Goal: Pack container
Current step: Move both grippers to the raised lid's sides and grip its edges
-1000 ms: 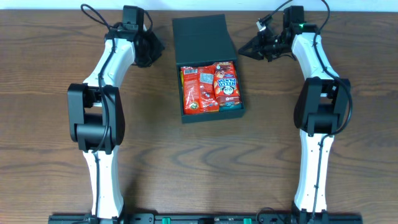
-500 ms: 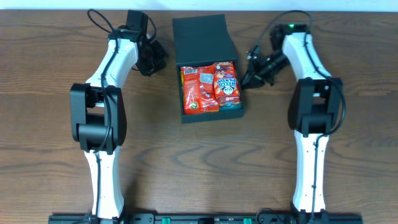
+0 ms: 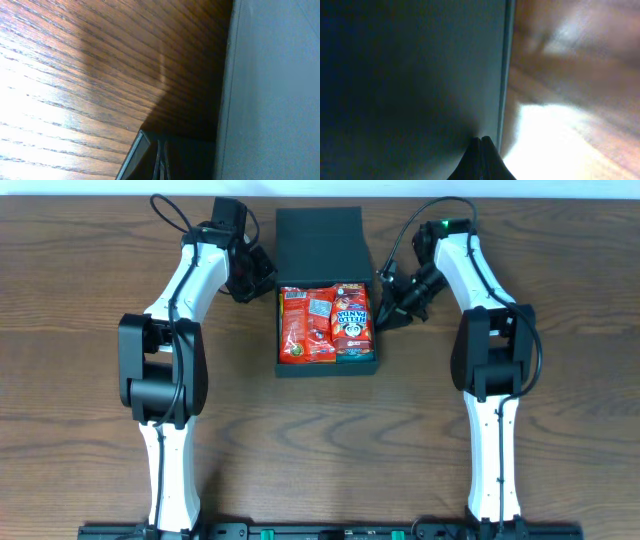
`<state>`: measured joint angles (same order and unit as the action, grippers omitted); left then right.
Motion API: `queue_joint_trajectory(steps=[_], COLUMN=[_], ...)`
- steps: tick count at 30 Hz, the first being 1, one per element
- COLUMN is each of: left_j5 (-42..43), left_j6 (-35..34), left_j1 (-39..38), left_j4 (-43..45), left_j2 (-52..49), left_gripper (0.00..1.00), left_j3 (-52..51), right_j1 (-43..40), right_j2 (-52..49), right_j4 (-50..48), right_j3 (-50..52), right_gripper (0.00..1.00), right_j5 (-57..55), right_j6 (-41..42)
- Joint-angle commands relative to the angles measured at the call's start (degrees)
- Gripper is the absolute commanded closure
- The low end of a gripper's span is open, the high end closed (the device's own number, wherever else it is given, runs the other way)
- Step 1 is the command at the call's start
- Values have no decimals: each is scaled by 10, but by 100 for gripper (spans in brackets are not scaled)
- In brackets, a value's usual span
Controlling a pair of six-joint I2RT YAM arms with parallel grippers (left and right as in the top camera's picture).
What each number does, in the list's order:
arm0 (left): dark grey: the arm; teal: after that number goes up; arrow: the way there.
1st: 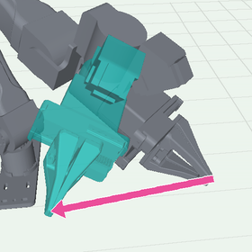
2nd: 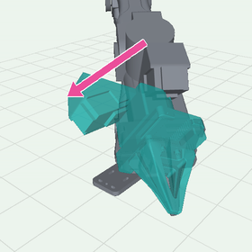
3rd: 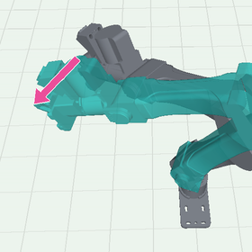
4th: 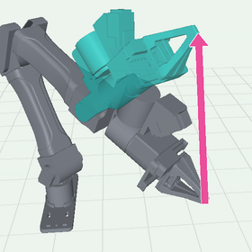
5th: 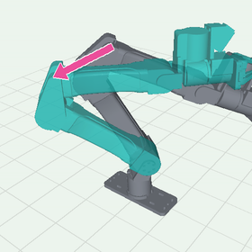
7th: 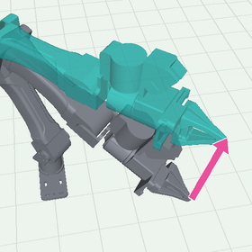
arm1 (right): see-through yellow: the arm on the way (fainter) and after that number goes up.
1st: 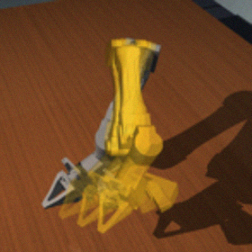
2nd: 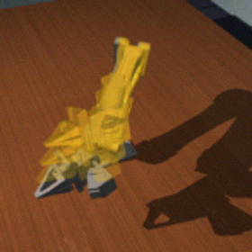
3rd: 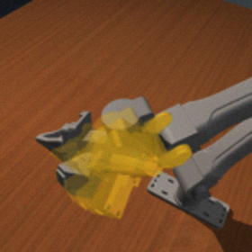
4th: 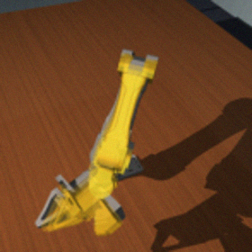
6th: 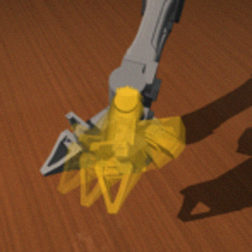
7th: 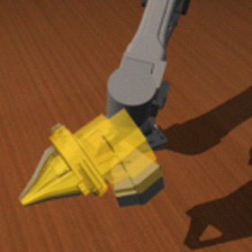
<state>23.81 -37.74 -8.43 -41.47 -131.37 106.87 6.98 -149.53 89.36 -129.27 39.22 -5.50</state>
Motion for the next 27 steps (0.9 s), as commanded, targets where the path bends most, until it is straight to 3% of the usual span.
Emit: queue_joint_trajectory(steps=[1, 9, 16, 20, 27], left_j5=[0, -26, -34, -29, 26], left_j6=[-6, -6, -33, -74, -111], left_j1=[1, 3, 19, 19, 21], left_j4=[2, 7, 99, 106, 162], left_j2=[-5, -5, -9, -37, -76], left_gripper=[94, 94, 94, 94, 94], left_j3=[9, 9, 9, 9, 9], right_j1=[16, -10, -38, -36, -37], right_j2=[0, 0, 0, -1, -9], right_j4=[2, -28, -202, -299, -378], right_j3=[-2, -3, -3, -3, -3], right_gripper=[98, 98, 99, 98, 99], right_j5=[33, 28, 54, 66, 80], right_j6=[-19, -11, 86, 137, 188])
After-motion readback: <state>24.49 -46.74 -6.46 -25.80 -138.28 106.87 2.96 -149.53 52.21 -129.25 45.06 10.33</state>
